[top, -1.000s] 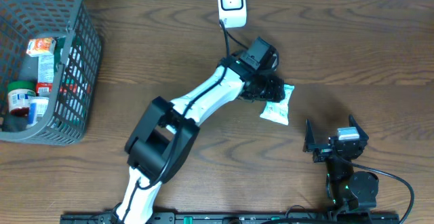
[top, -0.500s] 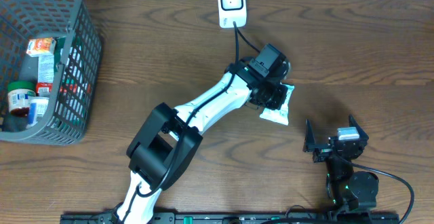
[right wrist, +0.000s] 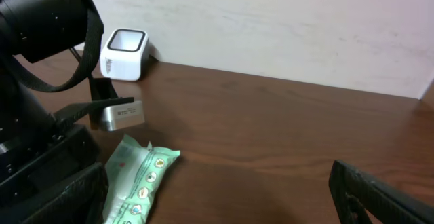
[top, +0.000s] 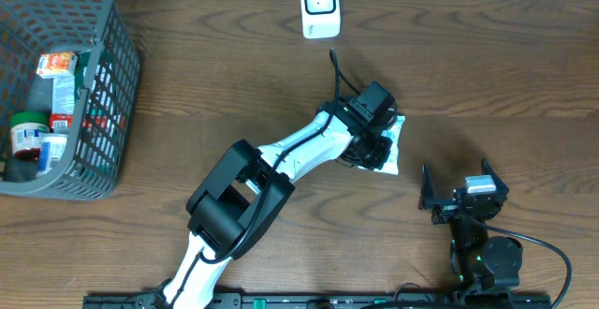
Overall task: Scan the item barcode
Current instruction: 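Hold the wipe pack in front of the white scanner, turning it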
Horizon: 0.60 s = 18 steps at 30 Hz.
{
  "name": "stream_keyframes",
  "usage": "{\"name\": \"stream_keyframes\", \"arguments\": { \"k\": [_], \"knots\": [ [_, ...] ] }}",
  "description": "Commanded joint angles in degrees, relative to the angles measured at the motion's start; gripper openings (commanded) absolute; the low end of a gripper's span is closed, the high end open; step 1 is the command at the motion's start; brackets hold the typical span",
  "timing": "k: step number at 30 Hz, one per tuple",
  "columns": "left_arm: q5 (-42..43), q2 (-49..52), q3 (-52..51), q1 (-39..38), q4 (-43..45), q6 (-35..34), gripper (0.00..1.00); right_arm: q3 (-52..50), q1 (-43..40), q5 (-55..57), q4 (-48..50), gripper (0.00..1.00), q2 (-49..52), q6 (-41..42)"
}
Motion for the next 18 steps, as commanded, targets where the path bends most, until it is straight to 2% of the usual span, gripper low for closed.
{"name": "stream_keyframes", "arguments": {
  "k": [1,5,10,18],
  "knots": [
    [-0.8,-2.8,2.7,0.8,0.7,1.5,0.07,-0.1,-0.5,0.1,-0.2,0.99,-0.3,-0.3],
    [-1.3,-5.1,3.1,1.2,4.5,2.1,0.08,-0.1,-0.5,0.1,-0.2,0.99,-0.3,-0.3],
    [-7.4,-4.1,2.7,1.2,5.5,2.1,0.07,-0.1,-0.5,0.1,-0.2,0.99,-0.3,-0.3],
    [-7.6,-0.2,1.2,1.0,7.2,2.1,0.07,-0.1,-0.5,0.1,-0.2,0.99,-0.3,-0.3]
  ]
}}
